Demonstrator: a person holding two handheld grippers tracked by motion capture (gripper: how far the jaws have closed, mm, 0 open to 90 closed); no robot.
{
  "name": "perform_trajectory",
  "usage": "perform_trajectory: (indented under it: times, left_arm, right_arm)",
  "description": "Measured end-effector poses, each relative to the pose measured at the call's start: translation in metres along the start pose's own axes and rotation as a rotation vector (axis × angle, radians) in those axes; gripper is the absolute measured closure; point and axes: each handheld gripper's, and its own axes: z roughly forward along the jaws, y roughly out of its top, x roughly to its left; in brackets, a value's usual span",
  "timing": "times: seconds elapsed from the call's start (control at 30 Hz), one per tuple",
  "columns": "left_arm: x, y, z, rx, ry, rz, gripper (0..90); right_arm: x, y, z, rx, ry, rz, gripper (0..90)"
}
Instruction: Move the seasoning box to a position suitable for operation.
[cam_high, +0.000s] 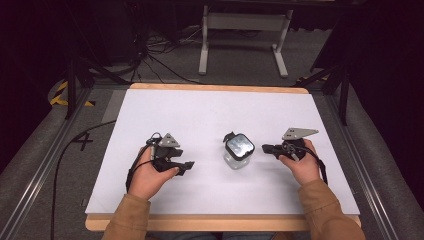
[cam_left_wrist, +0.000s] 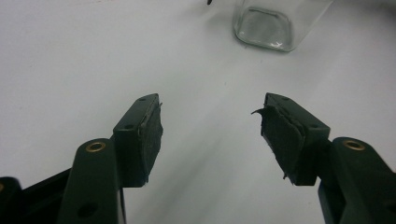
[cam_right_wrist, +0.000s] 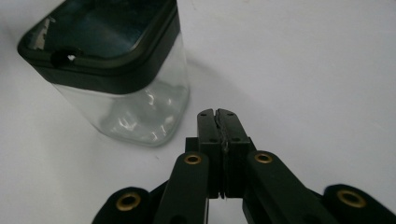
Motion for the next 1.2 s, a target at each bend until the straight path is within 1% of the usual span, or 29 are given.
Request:
perform_trajectory:
  times: [0.03, 0.1, 0.17, 0.2, 0.23, 0.27, 0.3, 0.37, 0.43, 0.5, 0.53, 0.57, 0.6, 0.63, 0.67, 0.7, 0.73, 0.77, 0.8, 0.83, 0.93, 1.07, 1.1, 1.13, 1.17, 1.2]
  left_arm:
    - [0.0, -0.004, -0.003, 0.005, 0.006, 0.006, 38.1]
    - [0.0, -0.007, -0.004, 0.008, 0.009, 0.004, 37.8]
    - [0.001, -0.011, -0.007, 0.004, 0.02, -0.009, 37.3]
    - [0.001, -0.013, -0.009, 0.004, 0.023, -0.013, 36.9]
    - [0.002, -0.014, -0.011, 0.01, 0.029, -0.012, 36.5]
    - [0.002, -0.016, -0.011, -0.004, 0.031, -0.017, 36.4]
    - [0.002, -0.016, -0.012, 0.002, 0.031, -0.015, 36.3]
    - [0.002, -0.018, -0.012, 0.002, 0.036, -0.02, 36.1]
    - [0.001, -0.018, -0.011, -0.004, 0.036, -0.025, 35.9]
    - [0.001, -0.018, -0.011, -0.003, 0.036, -0.024, 35.8]
    - [0.001, -0.017, -0.011, 0.005, 0.034, -0.013, 35.8]
    - [0.0, -0.017, -0.01, -0.004, 0.033, -0.022, 35.7]
    - [0.001, -0.016, -0.01, 0.005, 0.027, -0.008, 35.7]
    - [0.0, -0.015, -0.008, -0.001, 0.032, -0.012, 35.7]
    - [0.0, -0.015, -0.007, 0.001, 0.026, -0.004, 35.7]
    - [-0.001, -0.014, -0.006, 0.004, 0.023, -0.009, 35.6]
    - [0.0, -0.014, -0.005, 0.006, 0.025, 0.005, 35.6]
    - [-0.001, -0.013, -0.004, 0.006, 0.019, -0.004, 35.6]
    - [-0.001, -0.013, -0.004, 0.006, 0.019, -0.004, 35.5]
    - [0.0, -0.012, -0.002, 0.001, 0.021, 0.007, 35.6]
    - [0.0, -0.01, -0.001, 0.004, 0.012, 0.01, 35.6]
    - [-0.001, -0.007, 0.003, 0.001, 0.004, 0.014, 35.5]
    - [-0.001, -0.006, 0.004, 0.008, -0.001, 0.02, 35.5]
    - [-0.002, -0.005, 0.004, 0.008, -0.003, 0.016, 35.5]
    - [-0.001, -0.004, 0.005, 0.008, -0.007, 0.025, 35.6]
    - [-0.001, -0.003, 0.006, 0.004, -0.008, 0.019, 35.5]
  right_arm:
    - [0.0, 0.003, 0.007, 0.008, 0.013, -0.007, 89.1]
    - [0.0, 0.005, 0.01, 0.011, 0.014, -0.011, 87.8]
    - [0.0, 0.008, 0.016, 0.012, 0.03, -0.01, 87.3]
    - [0.0, 0.01, 0.02, 0.013, 0.038, -0.02, 87.6]
    - [-0.001, 0.011, 0.023, 0.014, 0.041, -0.027, 87.8]
    - [-0.001, 0.011, 0.027, 0.019, 0.042, -0.026, 87.7]
    - [-0.002, 0.01, 0.028, 0.022, 0.045, -0.024, 87.6]
    - [-0.001, 0.01, 0.032, 0.026, 0.039, -0.022, 86.6]
    - [0.0, 0.01, 0.034, 0.024, 0.043, -0.029, 86.6]
    - [0.001, 0.01, 0.035, 0.022, 0.047, -0.031, 86.6]
    - [0.002, 0.01, 0.036, 0.02, 0.049, -0.035, 86.6]
    - [0.004, 0.01, 0.037, 0.024, 0.058, -0.042, 87.1]
    - [0.005, 0.01, 0.037, 0.026, 0.063, -0.047, 88.1]
    - [0.006, 0.009, 0.038, 0.027, 0.054, -0.056, 88.2]
    - [0.007, 0.008, 0.037, 0.027, 0.053, -0.054, 89.3]
    - [0.007, 0.008, 0.037, 0.027, 0.057, -0.055, 89.5]
    - [0.008, 0.007, 0.036, 0.027, 0.058, -0.053, 89.6]
    - [0.008, 0.007, 0.036, 0.028, 0.063, -0.048, 89.7]
    - [0.008, 0.007, 0.036, 0.028, 0.063, -0.048, 89.7]
    - [0.009, 0.006, 0.034, 0.03, 0.074, -0.042, 89.9]
    - [0.011, 0.005, 0.033, 0.034, 0.081, -0.045, 90.0]
    - [0.017, 0.004, 0.03, 0.049, 0.097, -0.044, 90.0]
    - [0.018, 0.004, 0.03, 0.055, 0.102, -0.039, 90.0]
    - [0.021, 0.004, 0.029, 0.065, 0.11, -0.035, 90.0]
    - [0.022, 0.005, 0.029, 0.068, 0.11, -0.04, 90.0]
    - [0.025, 0.005, 0.028, 0.079, 0.111, -0.05, 90.0]
